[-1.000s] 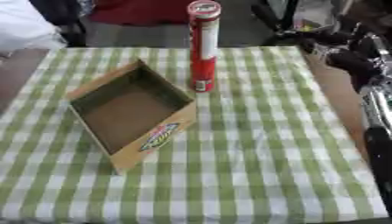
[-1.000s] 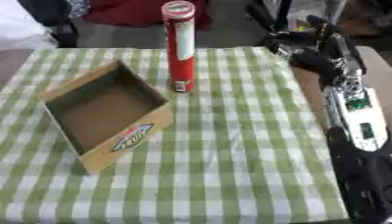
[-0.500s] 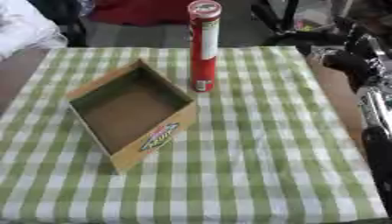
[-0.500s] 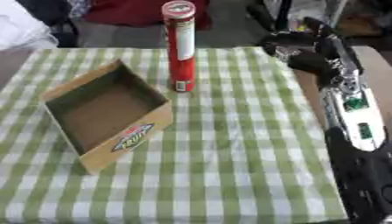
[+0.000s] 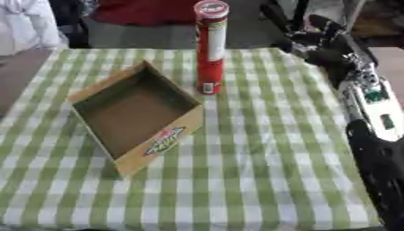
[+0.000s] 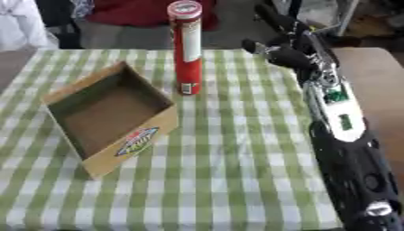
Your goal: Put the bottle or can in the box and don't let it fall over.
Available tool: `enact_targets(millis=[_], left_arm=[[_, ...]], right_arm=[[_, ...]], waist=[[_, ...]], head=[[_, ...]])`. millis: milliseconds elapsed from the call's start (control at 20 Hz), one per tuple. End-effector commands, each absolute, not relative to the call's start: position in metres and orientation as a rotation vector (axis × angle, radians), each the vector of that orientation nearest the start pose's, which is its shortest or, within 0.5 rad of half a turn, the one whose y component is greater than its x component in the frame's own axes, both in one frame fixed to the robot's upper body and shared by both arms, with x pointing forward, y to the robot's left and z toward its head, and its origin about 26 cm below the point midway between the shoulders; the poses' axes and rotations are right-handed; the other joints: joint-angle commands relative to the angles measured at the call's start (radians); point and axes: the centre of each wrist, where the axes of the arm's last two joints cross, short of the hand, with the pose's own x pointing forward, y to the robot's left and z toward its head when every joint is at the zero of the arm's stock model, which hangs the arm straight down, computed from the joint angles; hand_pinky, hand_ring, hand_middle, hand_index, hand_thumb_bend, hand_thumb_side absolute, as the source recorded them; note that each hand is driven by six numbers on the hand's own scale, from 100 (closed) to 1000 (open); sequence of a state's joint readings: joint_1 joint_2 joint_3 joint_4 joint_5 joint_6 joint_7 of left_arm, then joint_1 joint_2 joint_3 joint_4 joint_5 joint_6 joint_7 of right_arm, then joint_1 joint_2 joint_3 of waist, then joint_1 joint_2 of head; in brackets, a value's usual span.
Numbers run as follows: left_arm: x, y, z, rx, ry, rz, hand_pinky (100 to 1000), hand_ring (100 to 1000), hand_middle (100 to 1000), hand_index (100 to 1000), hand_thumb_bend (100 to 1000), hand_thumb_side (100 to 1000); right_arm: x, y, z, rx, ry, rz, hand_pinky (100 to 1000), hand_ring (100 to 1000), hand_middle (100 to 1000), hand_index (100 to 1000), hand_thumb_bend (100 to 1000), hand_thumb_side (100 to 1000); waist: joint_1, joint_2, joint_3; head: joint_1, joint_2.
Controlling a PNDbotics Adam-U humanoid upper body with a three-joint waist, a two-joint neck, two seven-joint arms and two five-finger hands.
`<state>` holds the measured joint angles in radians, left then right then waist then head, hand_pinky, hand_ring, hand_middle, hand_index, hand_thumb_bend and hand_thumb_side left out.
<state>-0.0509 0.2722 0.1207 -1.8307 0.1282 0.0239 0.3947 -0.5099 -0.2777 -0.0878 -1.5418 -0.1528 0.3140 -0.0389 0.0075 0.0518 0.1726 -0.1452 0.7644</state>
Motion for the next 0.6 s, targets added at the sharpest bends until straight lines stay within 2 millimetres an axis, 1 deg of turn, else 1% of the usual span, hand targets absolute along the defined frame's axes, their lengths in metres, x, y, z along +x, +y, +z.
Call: enact_targets(millis=[50, 250, 600], left_arm=[[0.282, 0.321, 0.105, 0.447, -1.904, 0.265, 825, 959, 761, 783, 625, 628], [0.282, 0.320, 0.105, 0.443, -1.903, 0.265, 825, 959, 760, 783, 624, 629], [0.283, 0.318, 0.105, 0.429, -1.905, 0.269, 825, 960, 760, 783, 621, 631]], right_arm=[[0.392, -0.271, 0.171, -0.077, -1.753, 0.112, 928, 1000, 1000, 926, 802, 207], [0.403, -0.256, 0.168, -0.052, -1.746, 0.158, 935, 1000, 1000, 945, 868, 261], [0.417, -0.240, 0.164, -0.027, -1.751, 0.183, 939, 1000, 1000, 955, 922, 307]], waist=[[0.002, -0.001, 0.002], [0.003, 0.007, 0.007], [0.009, 0.029, 0.014]], head=[[-0.005, 0.006], [-0.009, 0.003], [-0.010, -0.008]])
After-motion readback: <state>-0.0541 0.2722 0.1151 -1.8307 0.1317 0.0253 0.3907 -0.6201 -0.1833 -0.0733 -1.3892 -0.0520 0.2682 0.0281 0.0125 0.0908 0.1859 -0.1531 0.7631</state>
